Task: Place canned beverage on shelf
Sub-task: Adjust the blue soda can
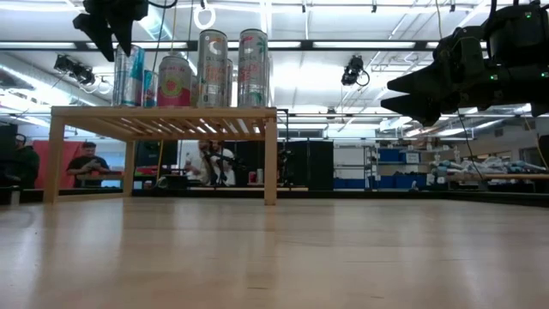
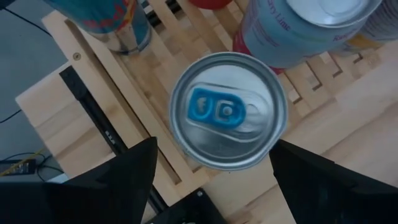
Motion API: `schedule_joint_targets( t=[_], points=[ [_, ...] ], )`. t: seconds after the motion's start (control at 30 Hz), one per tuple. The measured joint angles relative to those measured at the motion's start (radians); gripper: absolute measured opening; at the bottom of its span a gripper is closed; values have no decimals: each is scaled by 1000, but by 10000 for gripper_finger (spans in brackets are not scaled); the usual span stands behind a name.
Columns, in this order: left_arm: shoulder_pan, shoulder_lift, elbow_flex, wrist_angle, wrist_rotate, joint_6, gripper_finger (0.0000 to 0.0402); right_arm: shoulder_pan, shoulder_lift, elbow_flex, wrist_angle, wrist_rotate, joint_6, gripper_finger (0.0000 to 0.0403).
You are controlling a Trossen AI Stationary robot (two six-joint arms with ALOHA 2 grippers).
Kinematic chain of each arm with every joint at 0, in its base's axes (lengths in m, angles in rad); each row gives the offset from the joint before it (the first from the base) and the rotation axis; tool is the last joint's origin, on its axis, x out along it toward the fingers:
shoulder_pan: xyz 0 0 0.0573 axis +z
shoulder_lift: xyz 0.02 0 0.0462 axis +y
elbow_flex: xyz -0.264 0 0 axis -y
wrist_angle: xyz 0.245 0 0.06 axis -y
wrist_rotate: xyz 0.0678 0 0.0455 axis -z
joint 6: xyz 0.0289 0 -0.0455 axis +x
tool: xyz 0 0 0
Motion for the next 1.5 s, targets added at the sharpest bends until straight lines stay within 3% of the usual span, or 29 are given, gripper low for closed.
schedule_joint_targets(
  t=[0.4,1.5],
  points=[
    [0,0,0,25,-1,-3,311,0,0,0,0,0,0,317],
    [3,-12,0,0,-136,24,311,0,0,0,0,0,0,317]
  ],
)
